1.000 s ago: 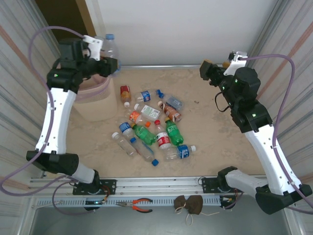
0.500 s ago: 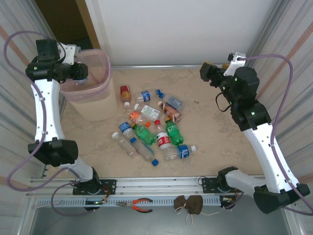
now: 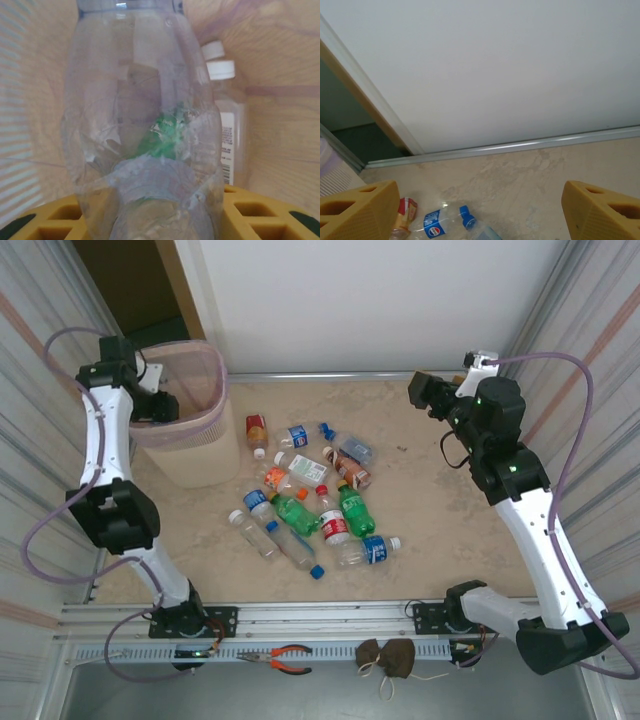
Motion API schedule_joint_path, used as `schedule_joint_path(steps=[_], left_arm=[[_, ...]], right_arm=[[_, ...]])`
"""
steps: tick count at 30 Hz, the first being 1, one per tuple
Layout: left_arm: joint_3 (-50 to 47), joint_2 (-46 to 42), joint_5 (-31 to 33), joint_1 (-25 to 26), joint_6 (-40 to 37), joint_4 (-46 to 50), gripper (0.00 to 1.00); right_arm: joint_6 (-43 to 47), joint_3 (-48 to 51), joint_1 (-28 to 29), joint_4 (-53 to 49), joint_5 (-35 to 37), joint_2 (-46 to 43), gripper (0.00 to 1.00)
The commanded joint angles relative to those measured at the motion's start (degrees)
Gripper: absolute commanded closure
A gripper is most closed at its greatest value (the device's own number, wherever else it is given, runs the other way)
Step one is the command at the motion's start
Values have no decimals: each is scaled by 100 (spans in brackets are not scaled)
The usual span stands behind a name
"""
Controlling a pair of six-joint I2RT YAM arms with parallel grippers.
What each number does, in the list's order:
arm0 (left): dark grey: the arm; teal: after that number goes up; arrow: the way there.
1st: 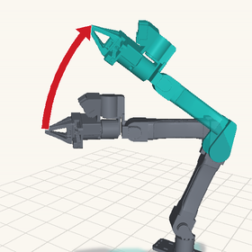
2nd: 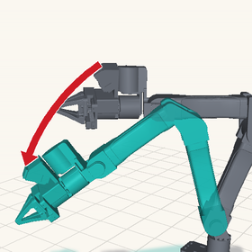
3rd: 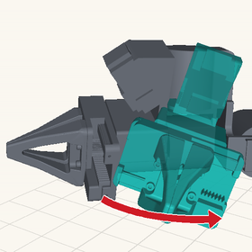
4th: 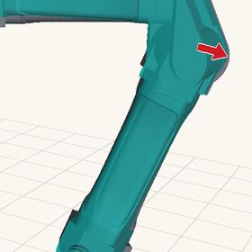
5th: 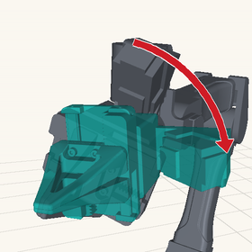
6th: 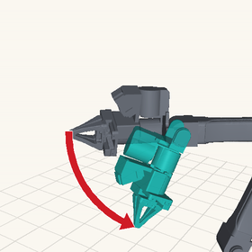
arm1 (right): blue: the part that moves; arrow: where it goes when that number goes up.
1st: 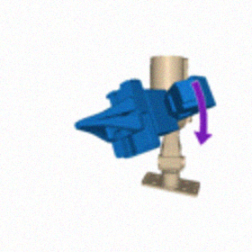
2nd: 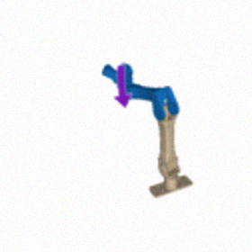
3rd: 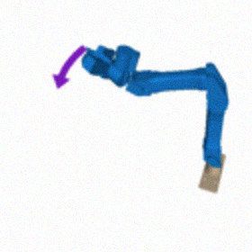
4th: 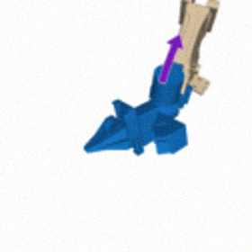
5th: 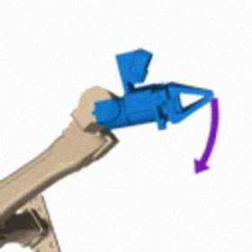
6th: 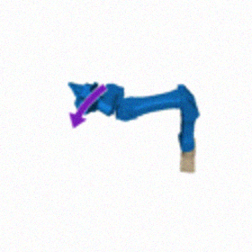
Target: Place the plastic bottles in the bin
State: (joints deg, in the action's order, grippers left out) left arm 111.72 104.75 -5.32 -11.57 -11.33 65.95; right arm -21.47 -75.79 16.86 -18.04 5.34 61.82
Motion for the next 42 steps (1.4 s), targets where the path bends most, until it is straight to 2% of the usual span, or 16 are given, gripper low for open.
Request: schedule_joint_path(steps=[1,14,20,23,29,38,42], left_arm=[[-182,196,138,-29,6,-4,53],[-416,955,-142,-29,141,-153,47],[-443,1074,-287,-27,201,-223,38],[-470,977,-414,-29,236,-279,31],[-399,646,-765,-27,307,-333,25],[-296,107,-1342,-29,429,-361,21],[-299,-136,-1656,-25,517,-444,21]], right_arm=[[-162,40,-85,156,-159,14,17],[-242,191,-199,189,-251,-12,16],[-269,214,-201,179,-278,-29,16],[-280,183,-201,138,-305,-38,17],[-301,139,-201,-30,-440,-31,16],[-247,-63,-193,-767,-968,183,18],[-528,-77,-192,-1256,-1083,233,21]])
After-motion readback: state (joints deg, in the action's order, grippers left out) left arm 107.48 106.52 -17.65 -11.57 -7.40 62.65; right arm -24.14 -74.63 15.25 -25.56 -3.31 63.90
